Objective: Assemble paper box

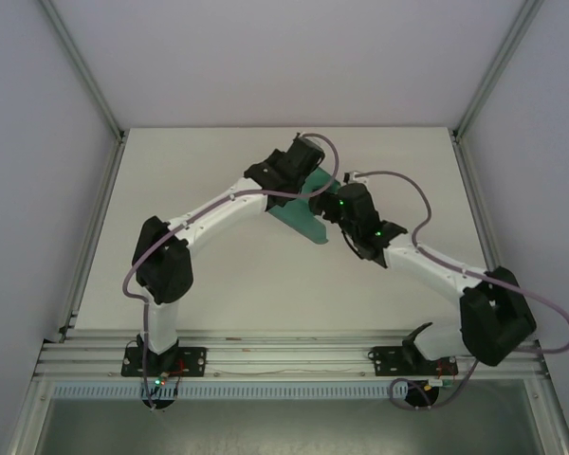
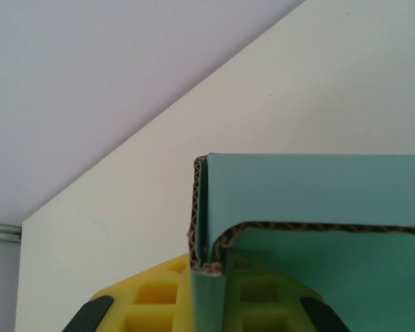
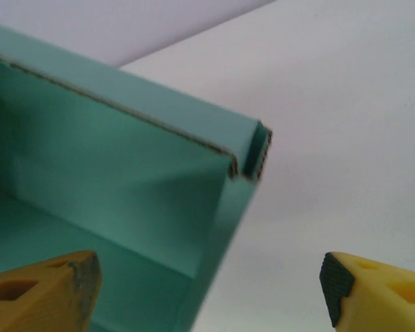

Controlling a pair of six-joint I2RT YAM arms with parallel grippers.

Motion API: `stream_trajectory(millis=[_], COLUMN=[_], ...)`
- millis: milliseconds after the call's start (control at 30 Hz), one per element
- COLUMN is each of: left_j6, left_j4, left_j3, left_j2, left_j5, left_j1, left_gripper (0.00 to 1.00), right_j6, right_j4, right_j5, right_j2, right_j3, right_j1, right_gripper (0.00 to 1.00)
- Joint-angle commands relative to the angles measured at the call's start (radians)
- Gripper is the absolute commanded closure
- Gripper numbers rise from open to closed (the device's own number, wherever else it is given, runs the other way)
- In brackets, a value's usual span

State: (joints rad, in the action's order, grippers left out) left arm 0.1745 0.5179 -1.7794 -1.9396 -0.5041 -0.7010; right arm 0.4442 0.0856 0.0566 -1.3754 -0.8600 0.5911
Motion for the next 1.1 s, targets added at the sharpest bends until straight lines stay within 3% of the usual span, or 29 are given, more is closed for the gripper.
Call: stream_trajectory(millis=[0,267,400,533,633,833,1000,1067], left_j6=[-0.062,-0.108,-0.127,-0.181,-0.219,-0.182,-0.201,-0.253], left_j4=[0.004,-0.017,-0.040,-0.039,-0.019,-0.124,-0.082,0.007], left_j3=[-0.001,0.002,-0.006,-0.026,-0.042,0.014,-0.023,-0.045], left_j2=[0.005,-0.012,-0.040,-0.078,-0.103,-0.086,-0.081,-0.060], left_j5=[-0.049,-0.095,-0.240,-0.419,-0.510,-0.598,-0.560,-0.373], left_j1=[-0.015,-0.015,-0.018,0.003,0.032,0.057,0.060,0.066], left_gripper=[1.00,1.00,1.00,0.94,0.96,0.99,0.90,0.86], right_j6=[0.048,0.115,0.134,0.184,0.197,0.202,0.191,0.185], right_j4=[0.034,-0.023,-0.066,-0.038,-0.049,-0.048,-0.029,-0.021], right_j5=[0.116,0.211,0.292,0.351,0.370,0.380,0.357,0.337], right_j2=[-0.053,-0.111,-0.122,-0.117,-0.119,-0.122,-0.144,-0.152], right_j3=[-0.056,-0.084,-0.098,-0.066,-0.063,-0.064,-0.079,-0.085], right_j1=[0.009,0.018,0.019,0.020,0.019,0.018,0.018,0.019], right_gripper=[0.30,0.77,0.99,1.00,1.00,1.00,1.00,1.00])
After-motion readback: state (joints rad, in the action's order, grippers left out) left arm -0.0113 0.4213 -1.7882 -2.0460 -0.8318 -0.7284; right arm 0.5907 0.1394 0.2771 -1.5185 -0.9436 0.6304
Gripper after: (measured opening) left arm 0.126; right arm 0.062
